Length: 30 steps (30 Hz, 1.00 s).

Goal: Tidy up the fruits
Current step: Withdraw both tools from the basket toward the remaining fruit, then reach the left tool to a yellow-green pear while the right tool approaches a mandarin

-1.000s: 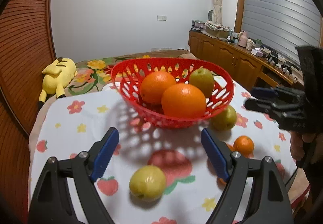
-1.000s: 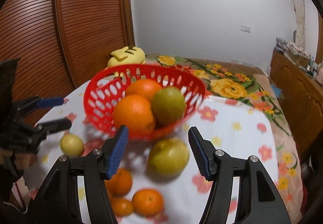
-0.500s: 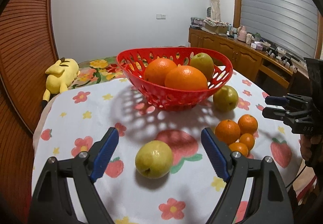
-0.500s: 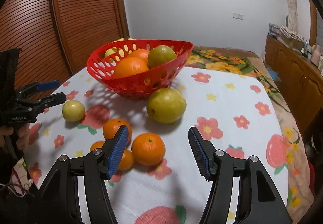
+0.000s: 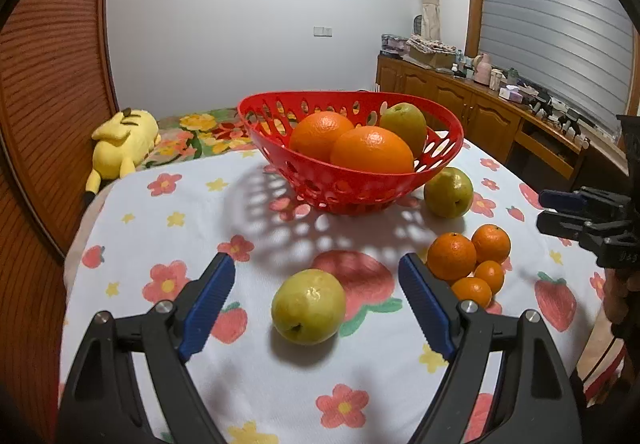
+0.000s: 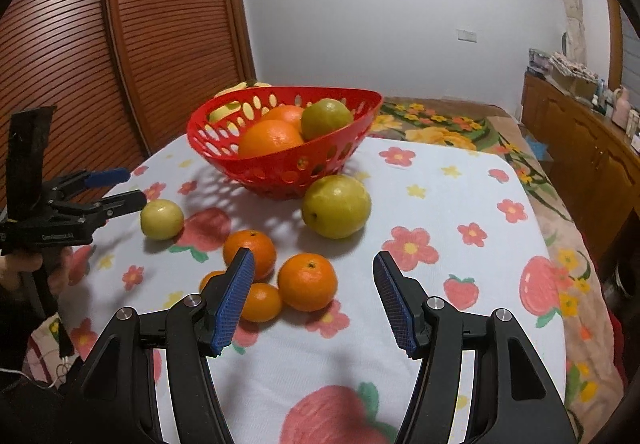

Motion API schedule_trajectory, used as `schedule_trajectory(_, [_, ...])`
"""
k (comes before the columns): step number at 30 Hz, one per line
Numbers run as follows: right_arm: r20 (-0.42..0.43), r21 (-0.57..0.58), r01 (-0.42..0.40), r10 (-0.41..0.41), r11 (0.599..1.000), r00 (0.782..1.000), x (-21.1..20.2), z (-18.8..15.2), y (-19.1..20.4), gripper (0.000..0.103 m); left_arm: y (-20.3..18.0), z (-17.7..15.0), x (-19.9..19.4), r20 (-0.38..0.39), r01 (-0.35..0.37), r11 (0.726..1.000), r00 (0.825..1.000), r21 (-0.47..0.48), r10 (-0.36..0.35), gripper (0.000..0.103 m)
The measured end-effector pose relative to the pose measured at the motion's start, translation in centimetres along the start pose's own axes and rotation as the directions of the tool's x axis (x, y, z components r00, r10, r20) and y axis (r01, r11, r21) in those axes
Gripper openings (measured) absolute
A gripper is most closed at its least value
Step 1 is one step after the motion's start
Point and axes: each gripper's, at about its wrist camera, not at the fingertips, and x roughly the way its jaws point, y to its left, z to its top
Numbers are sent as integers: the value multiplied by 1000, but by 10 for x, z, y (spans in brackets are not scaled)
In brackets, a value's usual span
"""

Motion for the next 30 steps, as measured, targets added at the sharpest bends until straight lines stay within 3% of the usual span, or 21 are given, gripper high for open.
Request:
schedule_trajectory(4, [-44, 17, 1, 0, 1000, 999, 24, 0, -1, 63, 8, -3, 9, -20, -12, 1000, 1000, -16, 12, 84])
schedule_trajectory(9, [-115, 36, 11, -6, 999, 993, 52, -5, -8, 56, 15, -6, 18, -55, 25, 999, 998, -42, -27, 84])
schedule_trajectory(16, [-132, 56, -24, 31, 998, 991, 59, -8, -7, 51, 15, -10, 31, -101, 19, 999, 995, -40, -23, 84])
schedule_trajectory(23, [-148, 70, -37, 47, 997, 988, 62, -9, -7, 51, 14, -16, 41, -136, 20, 998, 990, -51, -26, 67])
schedule_trajectory(30, [-168, 89, -64, 79, 994, 983, 67, -11, -9, 51, 12, -19, 49, -163, 17, 998, 986, -54, -26, 67])
